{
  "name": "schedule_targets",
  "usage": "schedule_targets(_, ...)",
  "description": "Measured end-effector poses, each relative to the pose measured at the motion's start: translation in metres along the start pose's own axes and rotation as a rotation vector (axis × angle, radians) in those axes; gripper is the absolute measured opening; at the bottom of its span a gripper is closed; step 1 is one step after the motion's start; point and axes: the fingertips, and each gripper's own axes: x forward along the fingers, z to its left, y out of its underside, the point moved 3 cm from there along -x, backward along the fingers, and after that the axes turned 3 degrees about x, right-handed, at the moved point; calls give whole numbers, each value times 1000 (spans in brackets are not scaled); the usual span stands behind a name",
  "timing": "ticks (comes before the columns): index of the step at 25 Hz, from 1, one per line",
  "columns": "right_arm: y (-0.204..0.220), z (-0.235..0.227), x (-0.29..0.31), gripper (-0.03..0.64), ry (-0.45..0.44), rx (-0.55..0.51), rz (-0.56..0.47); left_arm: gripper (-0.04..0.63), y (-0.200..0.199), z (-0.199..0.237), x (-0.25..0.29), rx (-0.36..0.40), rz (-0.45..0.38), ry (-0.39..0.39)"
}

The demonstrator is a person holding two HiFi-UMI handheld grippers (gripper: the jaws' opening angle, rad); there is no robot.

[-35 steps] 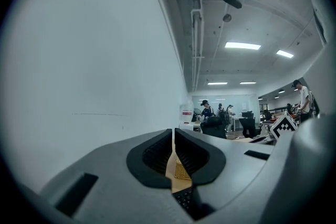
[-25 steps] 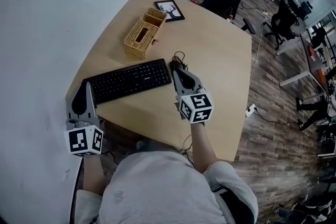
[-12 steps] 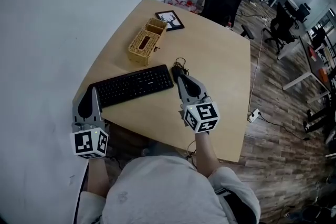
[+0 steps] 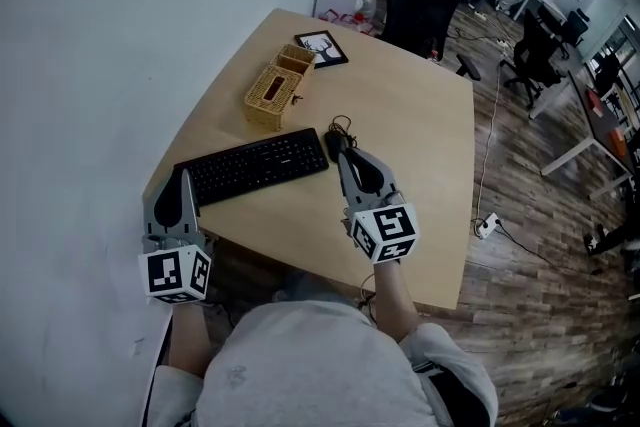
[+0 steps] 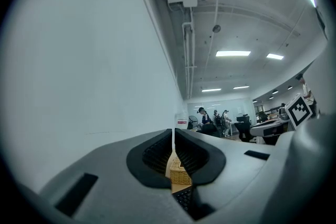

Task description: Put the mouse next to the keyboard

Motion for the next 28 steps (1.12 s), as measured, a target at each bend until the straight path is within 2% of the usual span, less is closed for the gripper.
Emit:
schedule_targets(13,-12,9,-14,25,-12,-6,-42,21,-9,-10,-8,9,-18,0)
schedule_targets(28,-11,16,-6,25,-19,2,-50,21,-1,1,-11,-13,-5,-30)
